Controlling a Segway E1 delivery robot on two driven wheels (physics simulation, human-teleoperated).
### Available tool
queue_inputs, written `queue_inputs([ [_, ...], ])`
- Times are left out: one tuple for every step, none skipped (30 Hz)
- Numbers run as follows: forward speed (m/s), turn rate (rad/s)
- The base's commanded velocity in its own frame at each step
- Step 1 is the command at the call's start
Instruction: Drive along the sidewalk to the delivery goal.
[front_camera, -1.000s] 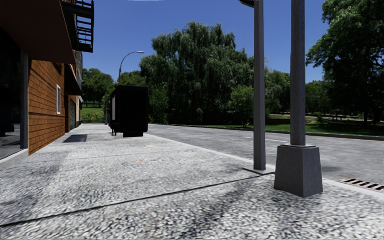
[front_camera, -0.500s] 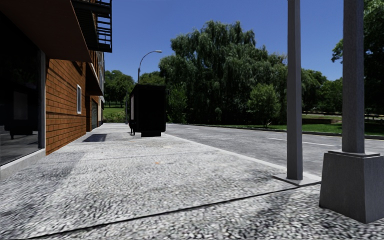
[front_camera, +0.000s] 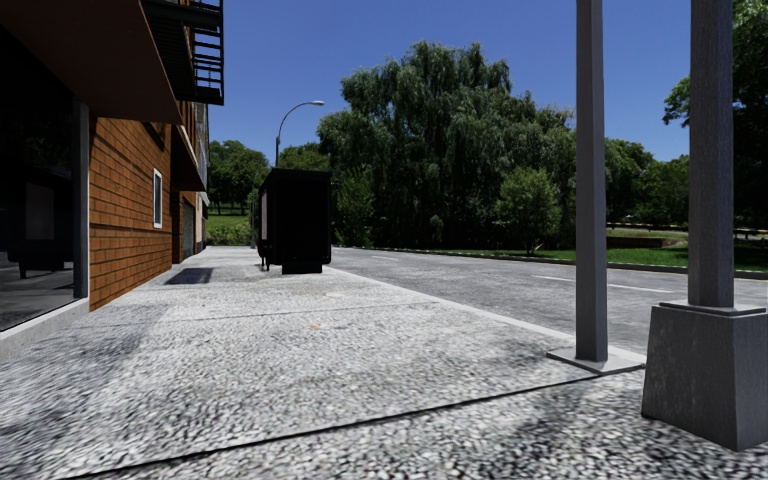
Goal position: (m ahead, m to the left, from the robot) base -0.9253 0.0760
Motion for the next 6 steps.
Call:
queue_inputs([
  [0.0,0.0],
  [0.0,0.0],
  [0.0,0.0],
  [0.0,0.0],
  [0.0,0.0],
  [0.0,0.0],
])
